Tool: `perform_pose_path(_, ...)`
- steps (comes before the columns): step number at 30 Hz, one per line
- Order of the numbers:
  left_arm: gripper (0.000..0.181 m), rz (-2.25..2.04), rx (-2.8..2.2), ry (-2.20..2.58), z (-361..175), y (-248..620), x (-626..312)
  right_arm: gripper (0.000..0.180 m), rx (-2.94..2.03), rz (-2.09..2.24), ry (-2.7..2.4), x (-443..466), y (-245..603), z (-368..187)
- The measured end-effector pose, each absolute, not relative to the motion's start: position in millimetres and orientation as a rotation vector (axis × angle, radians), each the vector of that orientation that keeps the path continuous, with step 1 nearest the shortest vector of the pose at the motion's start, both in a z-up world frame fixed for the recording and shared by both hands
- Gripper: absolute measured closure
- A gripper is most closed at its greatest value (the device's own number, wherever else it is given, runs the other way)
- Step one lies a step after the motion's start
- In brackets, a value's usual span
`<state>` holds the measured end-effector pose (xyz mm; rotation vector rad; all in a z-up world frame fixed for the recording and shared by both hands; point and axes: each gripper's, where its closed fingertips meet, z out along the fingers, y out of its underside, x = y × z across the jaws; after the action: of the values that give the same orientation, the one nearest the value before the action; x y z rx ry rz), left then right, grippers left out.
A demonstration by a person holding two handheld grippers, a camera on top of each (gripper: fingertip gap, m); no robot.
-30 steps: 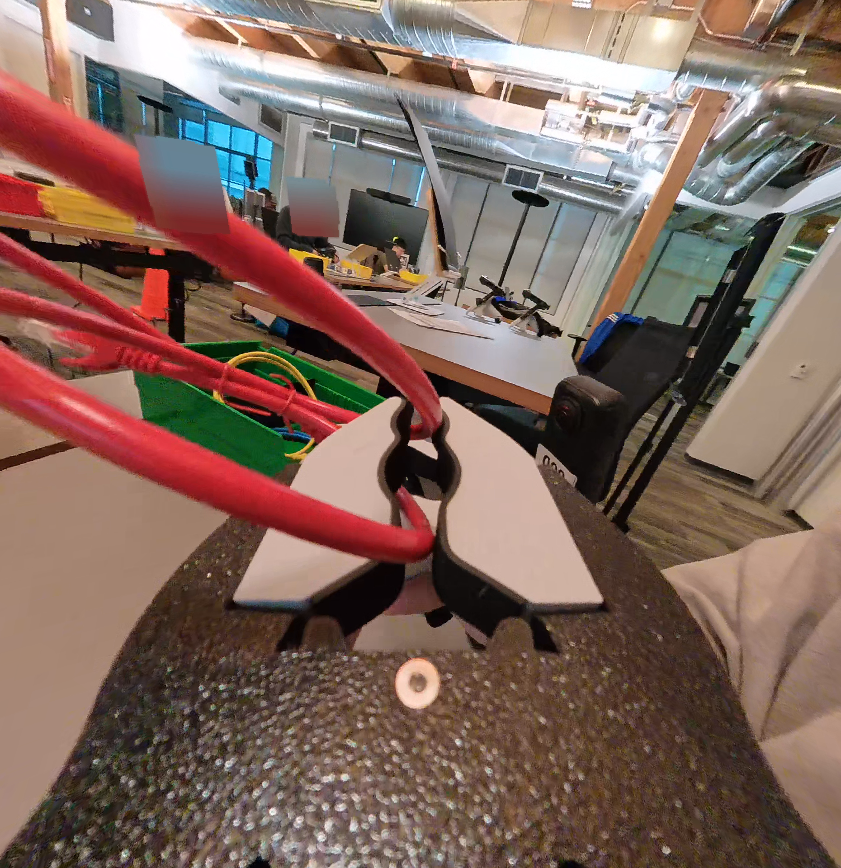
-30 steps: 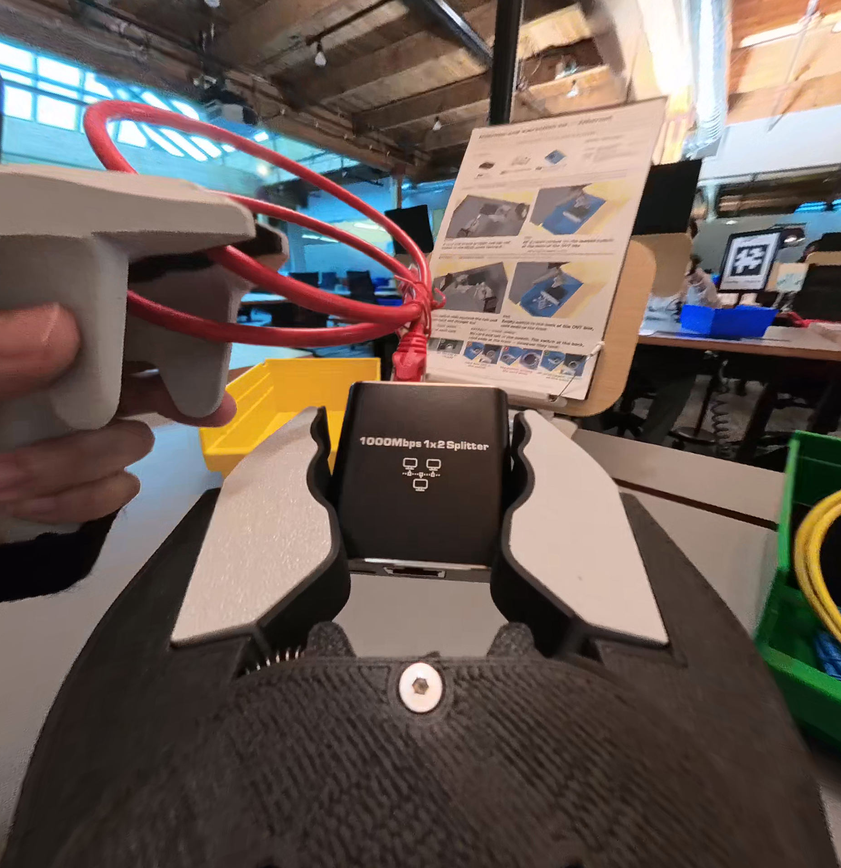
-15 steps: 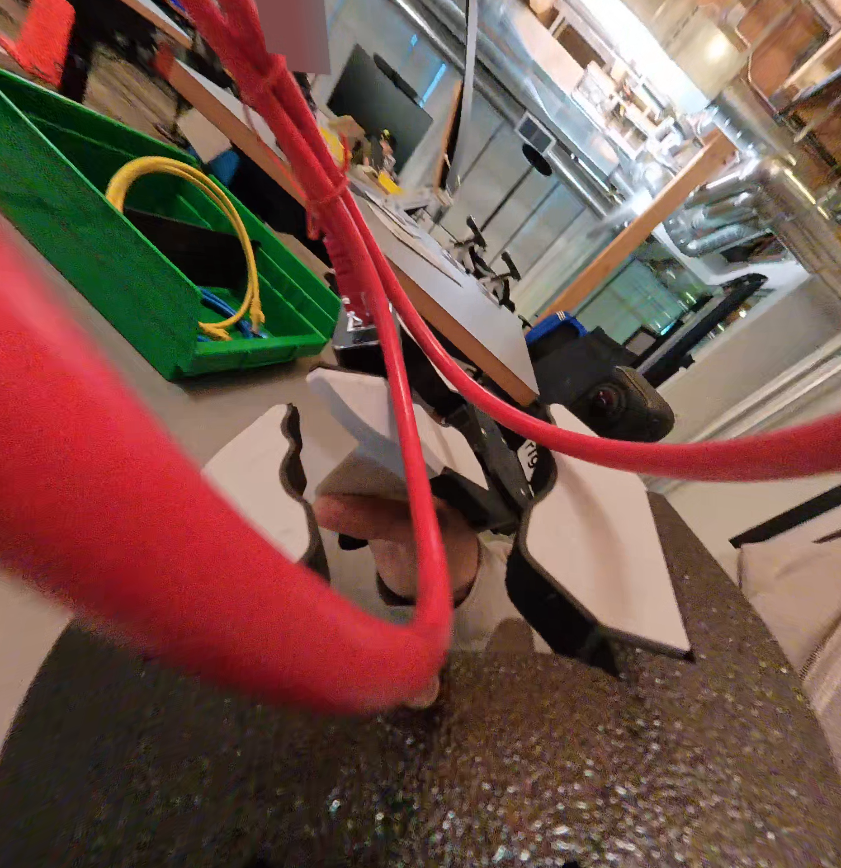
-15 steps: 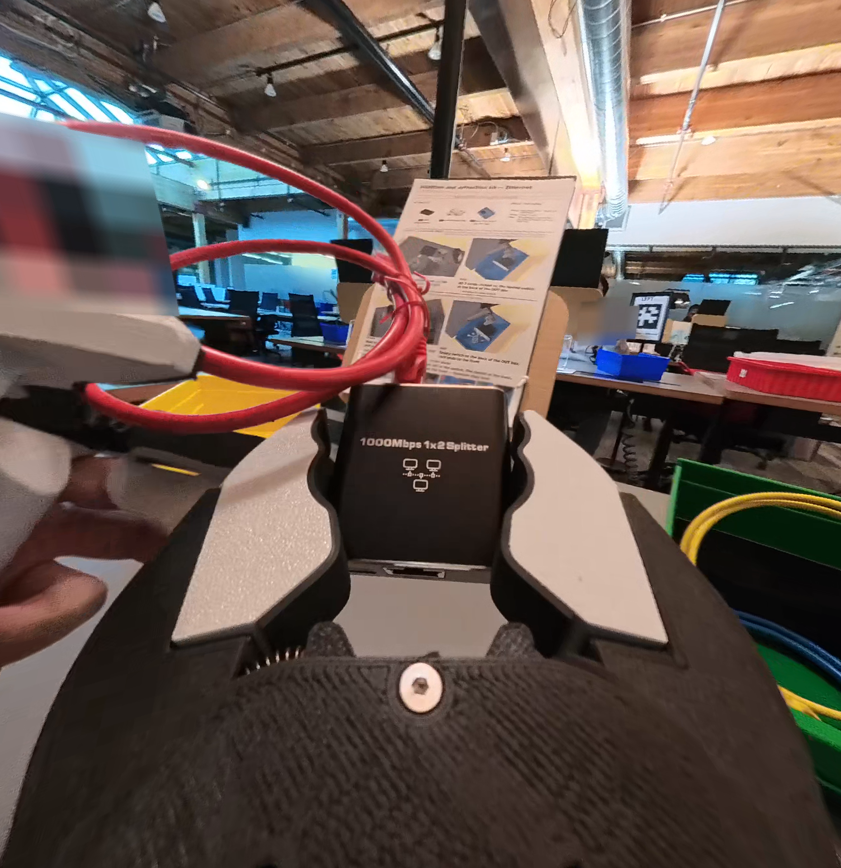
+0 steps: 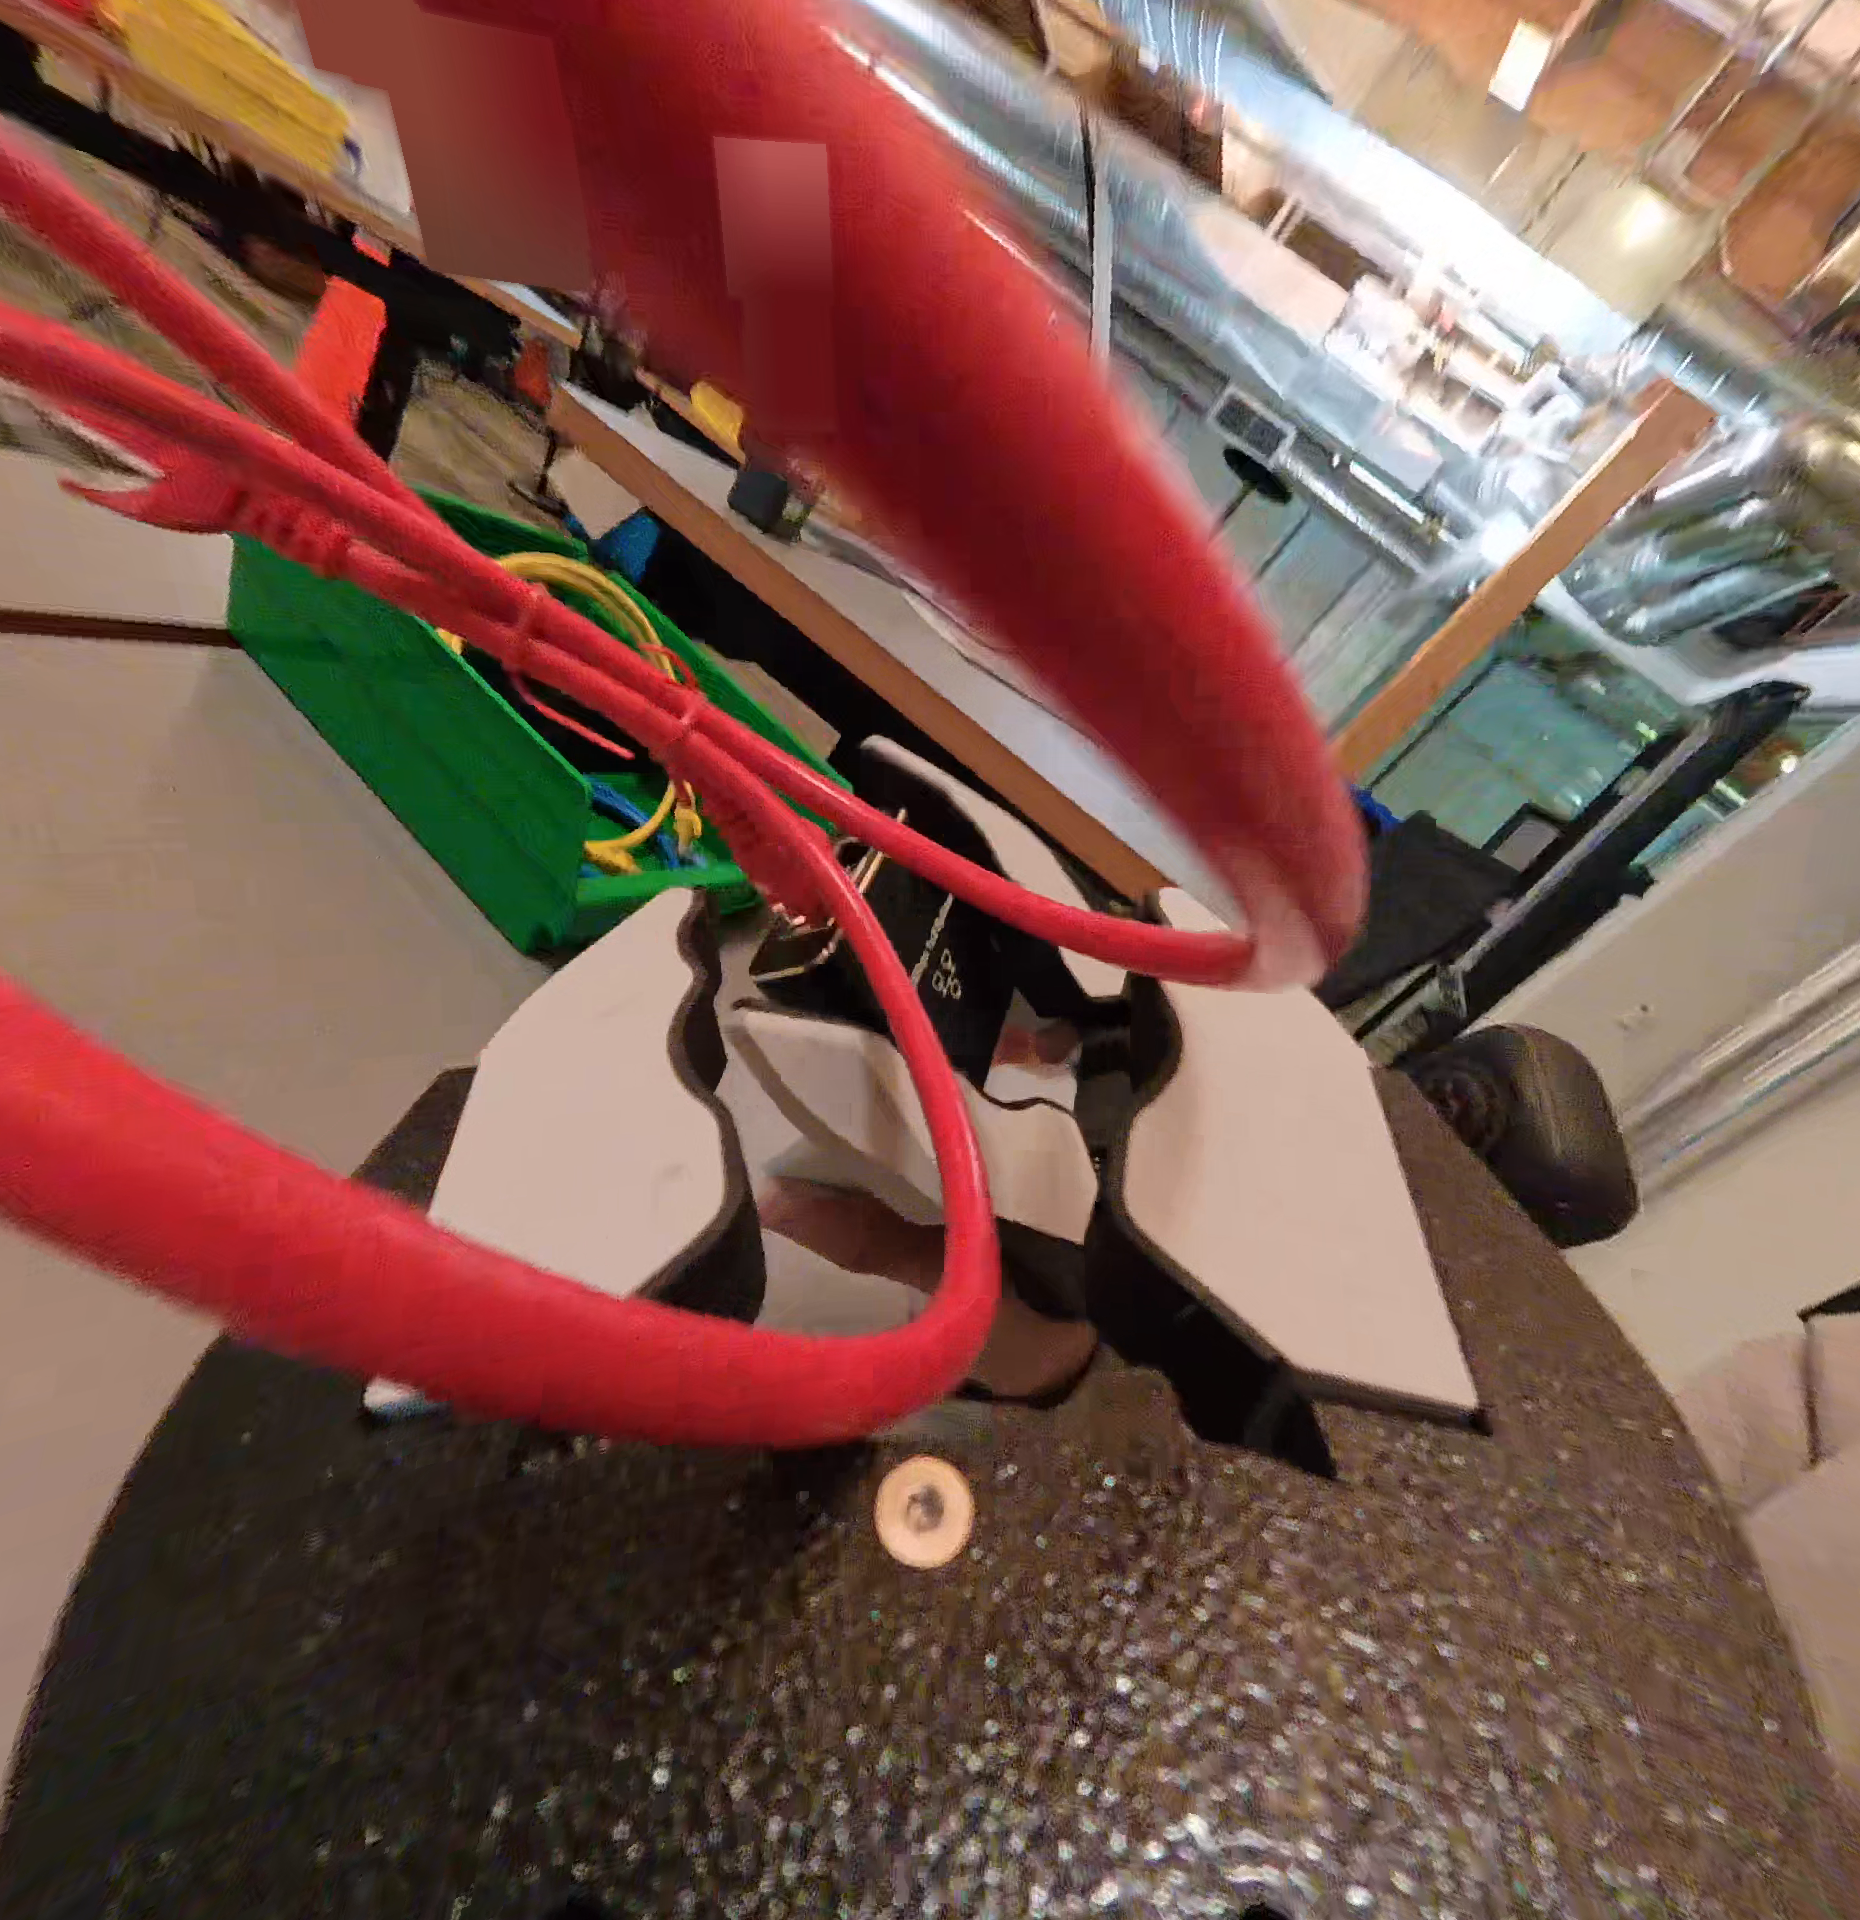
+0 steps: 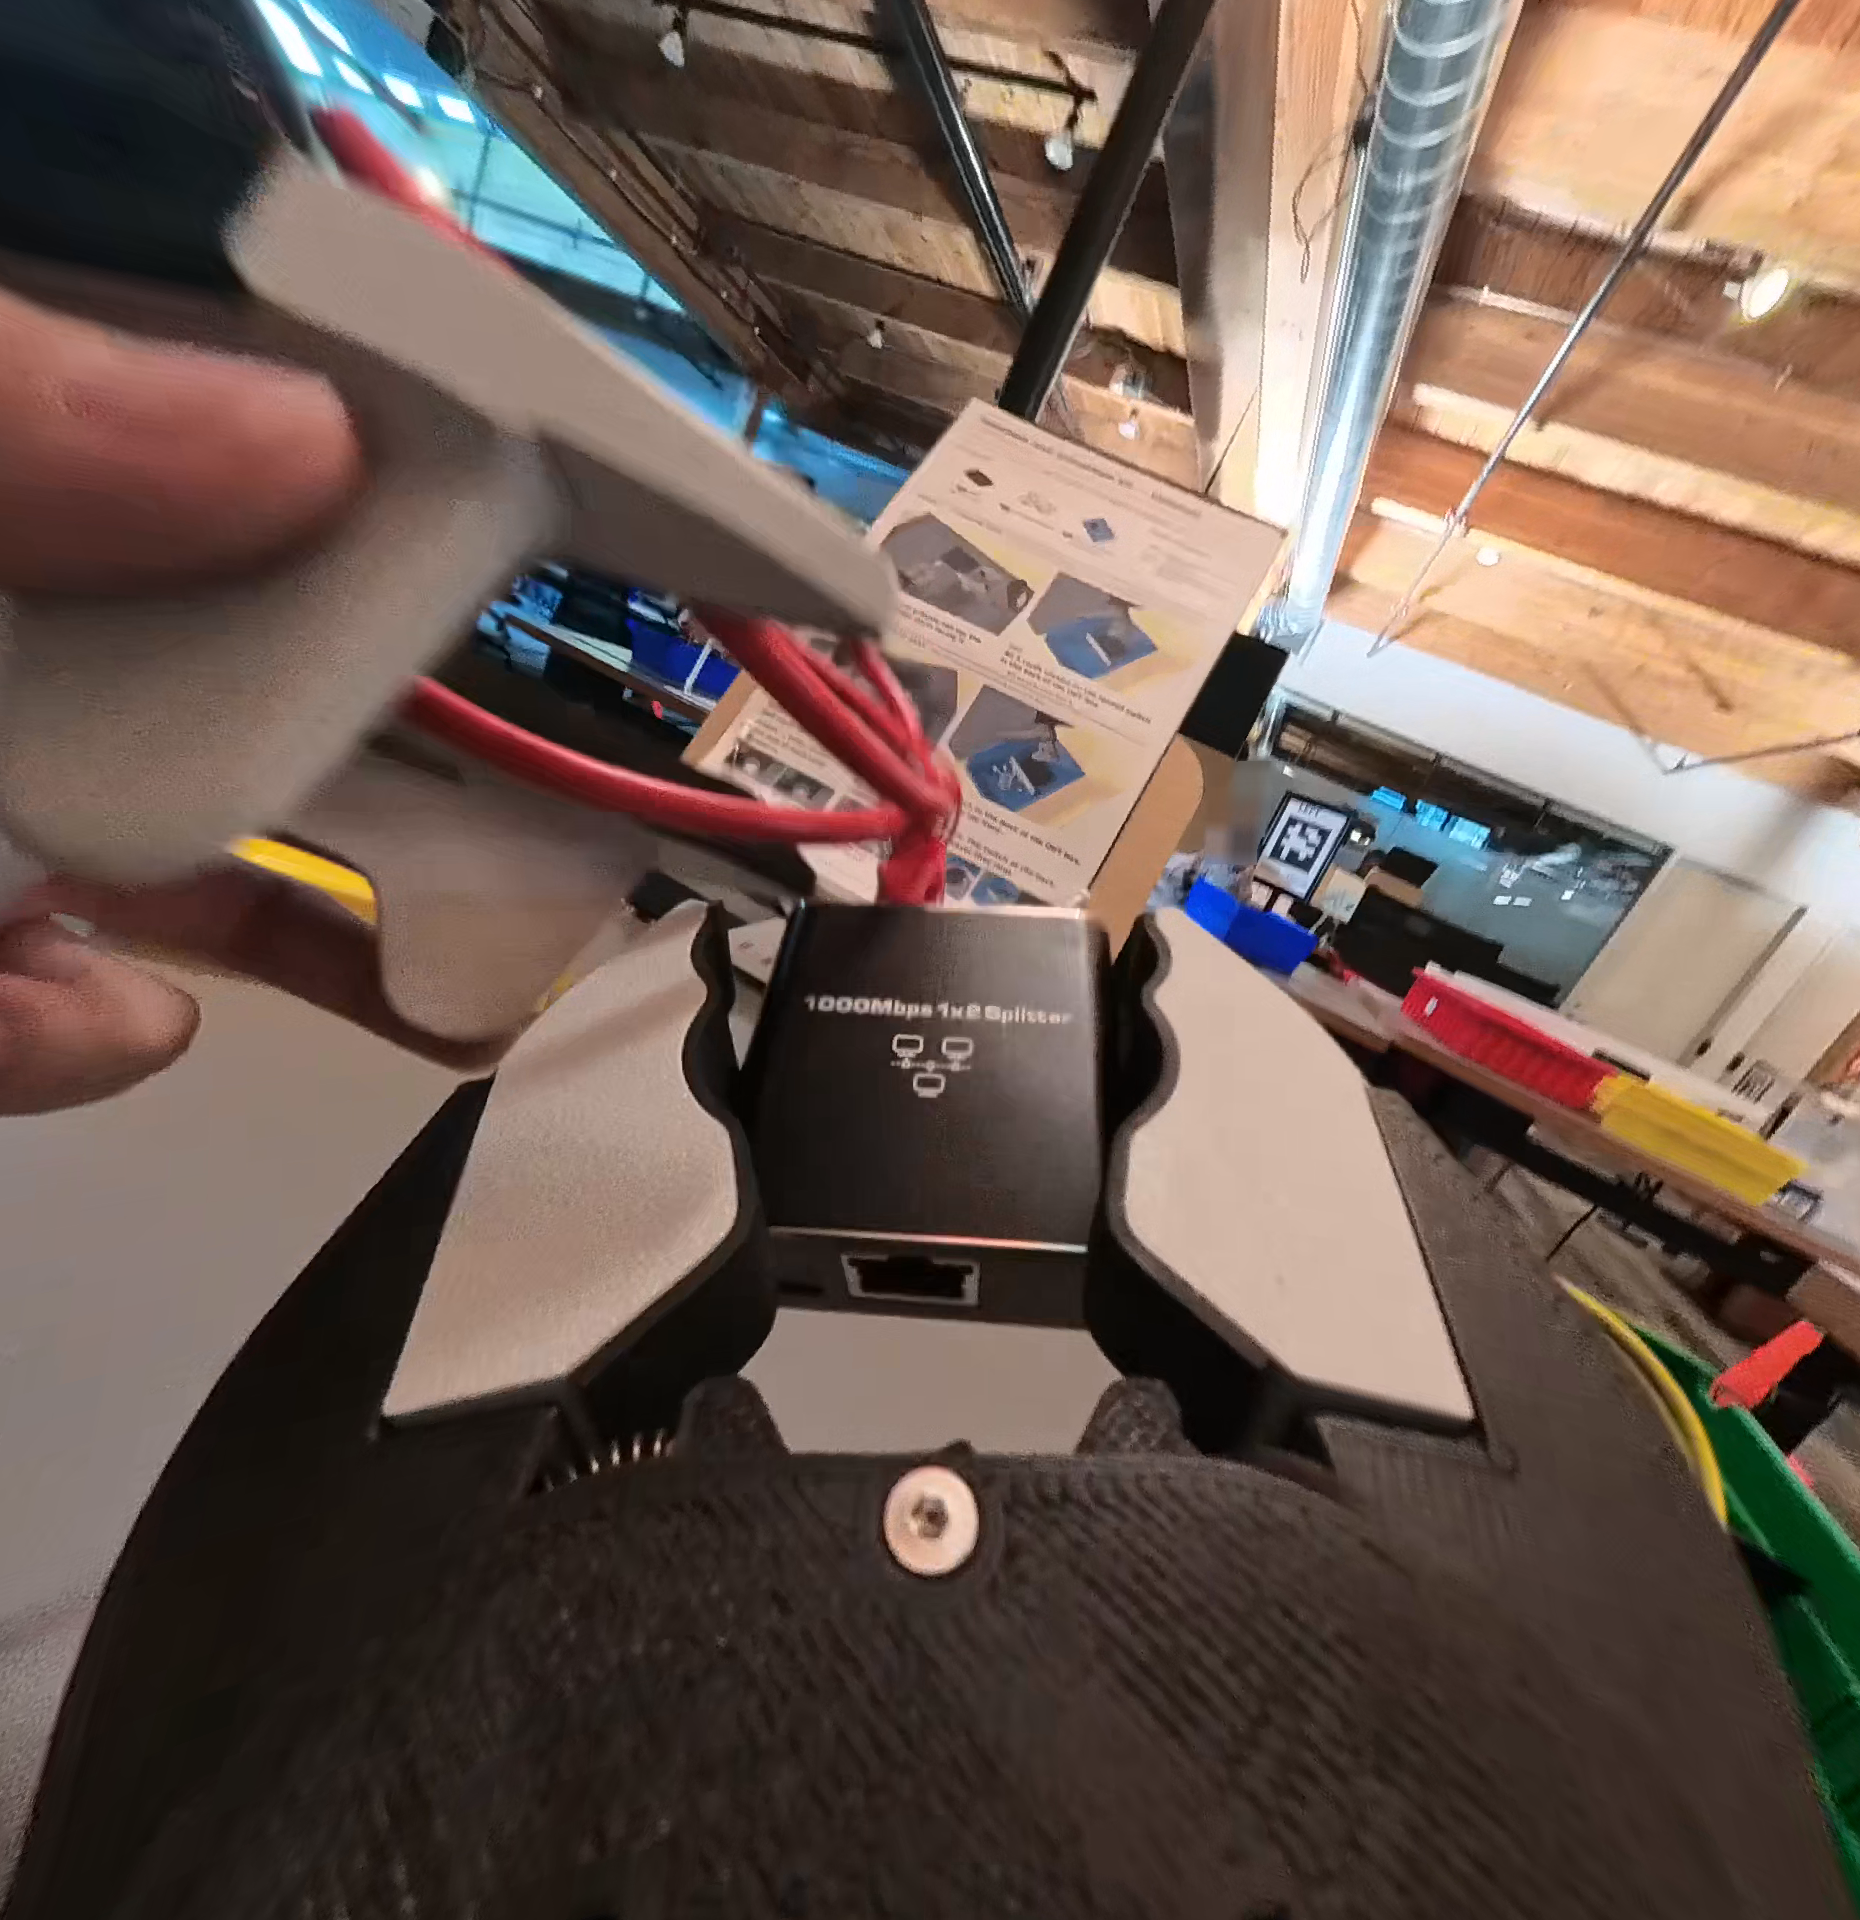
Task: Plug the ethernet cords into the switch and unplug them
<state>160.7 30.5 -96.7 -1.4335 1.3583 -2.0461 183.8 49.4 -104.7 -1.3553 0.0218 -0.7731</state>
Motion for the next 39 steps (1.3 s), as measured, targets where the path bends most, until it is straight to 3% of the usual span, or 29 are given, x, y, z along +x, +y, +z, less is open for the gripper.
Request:
perform_pose_path(2, 0.111, -2.039, -1.534, 1.475, -115, 23, 162, 0.131, -1.29, -0.757, -0.058, 168, 49, -97)
perform_pose_path(5, 0.11, -2.167, -1.528, 1.393, -123, 23, 168, 0.131, -1.281, -0.71, -0.014, 162, 55, -98)
perform_pose_path(8, 0.167, -2.352, -1.464, 1.325, -132, 40, 172, 0.132, -1.349, -0.457, 0.088, 172, 68, -132)
perform_pose_path(9, 0.173, -2.36, -1.397, 1.294, -130, 45, 170, 0.133, -1.364, -0.392, 0.095, 171, 68, -131)
perform_pose_path(12, 0.175, -2.304, -1.286, 1.407, -131, 49, 164, 0.134, -1.383, -0.556, -0.033, 163, 71, -126)
perform_pose_path(17, 0.181, -2.271, -1.315, 1.203, -125, 82, 163, 0.133, -1.387, -0.455, -0.04, 165, 74, -139)
perform_pose_path(18, 0.179, -2.254, -1.35, 1.246, -133, 85, 161, 0.133, -1.371, -0.39, -0.019, 166, 73, -141)
perform_pose_path(22, 0.133, -2.052, -1.473, 1.474, -166, 86, 144, 0.134, -1.266, -0.248, 0.052, 173, 60, -126)
perform_pose_path(27, 0.098, -1.32, -1.363, 1.699, -195, 79, 127, 0.134, -1.252, -0.188, 0.117, 186, 54, -127)
perform_pose_path(32, 0.088, -0.813, -1.285, 1.981, -237, 50, 142, 0.134, -1.245, -0.104, 0.101, 168, 61, -115)
perform_pose_path(33, 0.095, -0.763, -1.28, 2.028, -248, 47, 145, 0.134, -1.252, -0.113, 0.092, 166, 62, -114)
perform_pose_path(34, 0.122, -0.753, -1.254, 2.05, -253, 43, 149, 0.134, -1.29, -0.17, 0.084, 169, 63, -118)
perform_pose_path(37, 0.165, -0.763, -1.221, 1.966, -254, 52, 161, 0.134, -1.303, -0.217, 0.069, 177, 56, -118)
perform_pose_path(39, 0.176, -0.709, -1.164, 1.877, -243, 72, 165, 0.136, -1.298, -0.146, 0.046, 175, 53, -113)
